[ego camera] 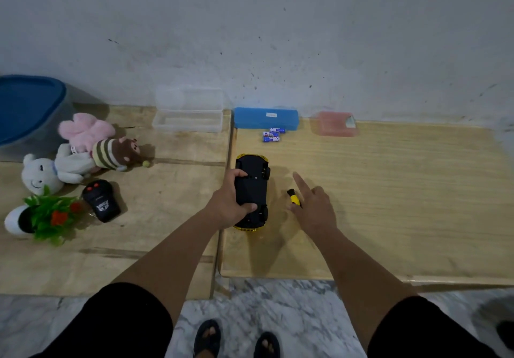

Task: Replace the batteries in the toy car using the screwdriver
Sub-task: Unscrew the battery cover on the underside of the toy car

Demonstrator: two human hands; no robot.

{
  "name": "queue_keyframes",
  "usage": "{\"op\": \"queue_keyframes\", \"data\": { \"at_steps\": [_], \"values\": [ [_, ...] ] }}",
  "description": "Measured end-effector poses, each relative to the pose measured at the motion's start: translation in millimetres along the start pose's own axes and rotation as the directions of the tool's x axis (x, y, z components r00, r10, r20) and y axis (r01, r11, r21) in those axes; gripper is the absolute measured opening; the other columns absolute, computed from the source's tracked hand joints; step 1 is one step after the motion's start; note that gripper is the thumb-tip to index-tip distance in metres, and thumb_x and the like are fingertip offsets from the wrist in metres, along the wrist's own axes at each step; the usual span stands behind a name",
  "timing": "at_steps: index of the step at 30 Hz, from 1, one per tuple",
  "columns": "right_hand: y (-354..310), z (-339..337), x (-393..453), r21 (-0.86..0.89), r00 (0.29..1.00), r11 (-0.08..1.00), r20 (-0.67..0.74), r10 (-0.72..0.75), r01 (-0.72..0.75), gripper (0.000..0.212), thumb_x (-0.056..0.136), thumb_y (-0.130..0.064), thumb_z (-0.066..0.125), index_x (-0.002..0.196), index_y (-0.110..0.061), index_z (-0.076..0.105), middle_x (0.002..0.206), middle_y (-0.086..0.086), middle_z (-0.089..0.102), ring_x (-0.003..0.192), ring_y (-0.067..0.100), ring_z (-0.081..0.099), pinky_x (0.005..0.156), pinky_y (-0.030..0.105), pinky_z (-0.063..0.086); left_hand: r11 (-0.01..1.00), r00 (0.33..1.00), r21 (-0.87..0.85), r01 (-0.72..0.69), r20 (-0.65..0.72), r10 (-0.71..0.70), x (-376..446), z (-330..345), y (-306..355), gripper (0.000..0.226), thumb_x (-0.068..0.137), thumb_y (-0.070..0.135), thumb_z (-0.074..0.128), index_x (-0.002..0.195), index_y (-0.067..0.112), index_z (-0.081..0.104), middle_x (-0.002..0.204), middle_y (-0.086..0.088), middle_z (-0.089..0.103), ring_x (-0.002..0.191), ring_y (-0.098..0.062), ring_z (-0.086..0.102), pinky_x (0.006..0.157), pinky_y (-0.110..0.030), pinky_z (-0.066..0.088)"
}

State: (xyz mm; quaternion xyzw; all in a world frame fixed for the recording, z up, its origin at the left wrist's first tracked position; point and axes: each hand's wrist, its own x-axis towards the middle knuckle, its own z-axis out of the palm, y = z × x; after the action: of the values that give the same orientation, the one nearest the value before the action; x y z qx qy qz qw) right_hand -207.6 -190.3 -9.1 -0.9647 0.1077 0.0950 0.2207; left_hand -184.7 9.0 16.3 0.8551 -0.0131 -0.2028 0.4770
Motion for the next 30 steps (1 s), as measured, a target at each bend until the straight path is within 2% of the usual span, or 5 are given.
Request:
{"op": "queue_keyframes", "data": {
  "at_steps": [6,11,17,21,30],
  "values": [
    [1.6,5.2,3.6,0.071,0.999,0.997,-0.012,-0.041,0.042,0.074,0.092,-0.016,0.054,0.149,-0.034,0.009,0.115,0.013,0.051,0.108,0.027,0.050,0.086,0.032,0.040,0.999,0.999,0.004,0.039,0.004,-0.039,6.2,7.3,-4.8,0.066,0.080,0.012,0.072,0.128,0.029,0.029,0.128,-0.007,0.045,0.108,-0.028,0.054,0.086,-0.039,0.054],
    [-27.1,-37.1,18.6,0.387,0.980,0.916,-0.198,-0.030,0.107,0.081,0.090,-0.009,0.057,0.147,-0.040,0.009,0.091,0.013,0.053,0.078,0.021,0.050,0.071,0.028,0.038,0.998,0.998,0.010,0.067,-0.001,-0.067,8.8,10.0,0.2,0.069,0.079,0.010,0.072,0.130,0.025,0.028,0.131,-0.010,0.045,0.107,-0.026,0.054,0.081,-0.033,0.052],
    [-54.6,-74.7,29.9,0.625,0.948,0.764,-0.314,0.056,0.162,0.082,0.089,-0.004,0.056,0.146,-0.044,0.012,0.073,0.004,0.047,0.072,0.021,0.055,0.085,0.038,0.052,0.997,0.998,0.027,0.066,-0.005,-0.066,3.8,13.1,10.8,0.071,0.079,0.009,0.073,0.132,0.021,0.028,0.133,-0.010,0.044,0.110,-0.023,0.049,0.086,-0.030,0.047],
    [-59.8,-69.7,28.8,0.673,0.949,0.724,-0.303,0.084,0.151,0.082,0.089,-0.004,0.057,0.146,-0.042,0.011,0.083,0.014,0.054,0.084,0.030,0.062,0.089,0.041,0.052,0.997,0.998,0.063,0.051,0.030,-0.053,2.9,15.0,14.0,0.073,0.079,0.011,0.073,0.133,0.020,0.026,0.130,-0.007,0.046,0.104,-0.017,0.047,0.081,-0.024,0.043],
    [-61.4,-61.9,26.8,0.630,0.942,0.765,-0.321,0.097,0.136,0.080,0.090,-0.005,0.057,0.147,-0.041,0.012,0.092,0.018,0.058,0.079,0.022,0.057,0.081,0.029,0.048,0.997,0.996,0.044,0.064,0.051,-0.066,6.2,13.4,14.4,0.072,0.077,0.016,0.075,0.126,0.028,0.025,0.128,-0.007,0.049,0.114,-0.025,0.052,0.094,-0.038,0.050]
  ]
}}
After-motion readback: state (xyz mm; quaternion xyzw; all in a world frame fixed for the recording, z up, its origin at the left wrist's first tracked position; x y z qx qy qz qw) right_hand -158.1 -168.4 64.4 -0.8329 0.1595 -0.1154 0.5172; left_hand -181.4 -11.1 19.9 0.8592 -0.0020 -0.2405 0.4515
